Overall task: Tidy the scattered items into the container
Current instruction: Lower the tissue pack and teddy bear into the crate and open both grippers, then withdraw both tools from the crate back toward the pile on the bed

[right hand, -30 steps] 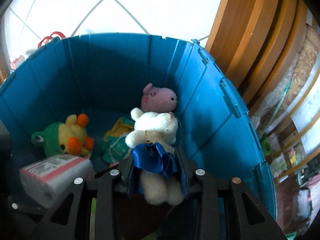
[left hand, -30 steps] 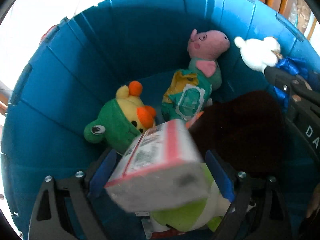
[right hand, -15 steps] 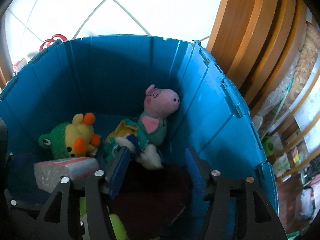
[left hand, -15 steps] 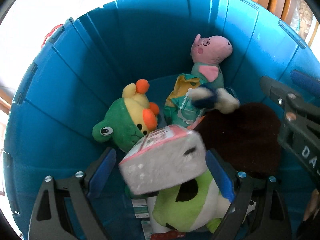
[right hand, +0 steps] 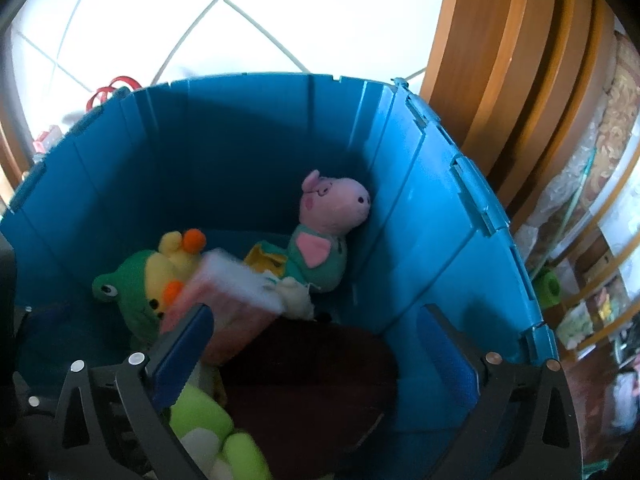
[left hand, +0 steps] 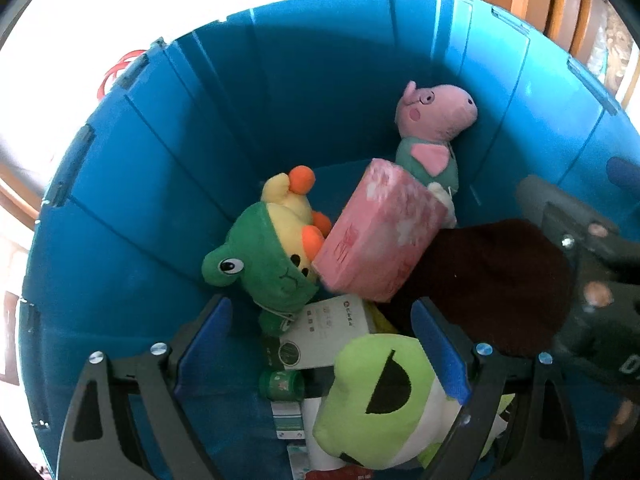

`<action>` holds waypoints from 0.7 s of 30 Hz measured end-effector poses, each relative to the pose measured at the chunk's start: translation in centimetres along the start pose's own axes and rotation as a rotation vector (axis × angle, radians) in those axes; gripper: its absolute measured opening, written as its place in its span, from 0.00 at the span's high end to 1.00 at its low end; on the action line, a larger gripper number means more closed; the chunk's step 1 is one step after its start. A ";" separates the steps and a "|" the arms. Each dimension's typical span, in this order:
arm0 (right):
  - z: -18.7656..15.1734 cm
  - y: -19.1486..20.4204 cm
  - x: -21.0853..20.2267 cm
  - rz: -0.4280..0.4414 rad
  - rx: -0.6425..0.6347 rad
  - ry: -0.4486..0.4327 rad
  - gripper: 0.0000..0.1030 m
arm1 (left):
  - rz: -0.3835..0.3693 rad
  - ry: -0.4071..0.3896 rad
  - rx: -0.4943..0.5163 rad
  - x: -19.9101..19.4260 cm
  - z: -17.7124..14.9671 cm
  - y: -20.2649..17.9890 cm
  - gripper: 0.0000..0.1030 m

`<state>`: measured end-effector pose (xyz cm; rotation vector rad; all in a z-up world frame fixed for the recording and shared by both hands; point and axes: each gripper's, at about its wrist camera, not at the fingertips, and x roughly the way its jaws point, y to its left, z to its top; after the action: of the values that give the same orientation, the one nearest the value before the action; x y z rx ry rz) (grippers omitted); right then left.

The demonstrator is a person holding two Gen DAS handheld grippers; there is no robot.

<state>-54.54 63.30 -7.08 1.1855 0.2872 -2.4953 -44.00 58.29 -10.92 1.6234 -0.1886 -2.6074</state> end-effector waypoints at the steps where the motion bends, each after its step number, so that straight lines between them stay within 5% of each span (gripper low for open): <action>1: 0.1 -0.2 -0.3 0.014 0.012 -0.008 0.00 | 0.001 -0.010 -0.007 -0.3 0.1 0.3 0.11; 10: 0.1 -1.1 -5.2 0.079 0.059 -0.072 0.00 | 0.055 -0.173 -0.061 -7.5 -1.0 4.3 0.11; 19: -2.3 2.8 -14.7 0.206 -0.009 -0.244 0.00 | 0.021 -0.407 -0.177 -17.9 -5.7 10.4 0.11; 21: -2.9 4.3 -16.4 0.248 -0.029 -0.275 0.00 | 0.038 -0.448 -0.210 -19.6 -7.2 12.3 0.03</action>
<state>-41.20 64.20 3.73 0.7986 0.0959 -2.3865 -29.05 47.91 5.05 0.9490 0.0342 -2.8086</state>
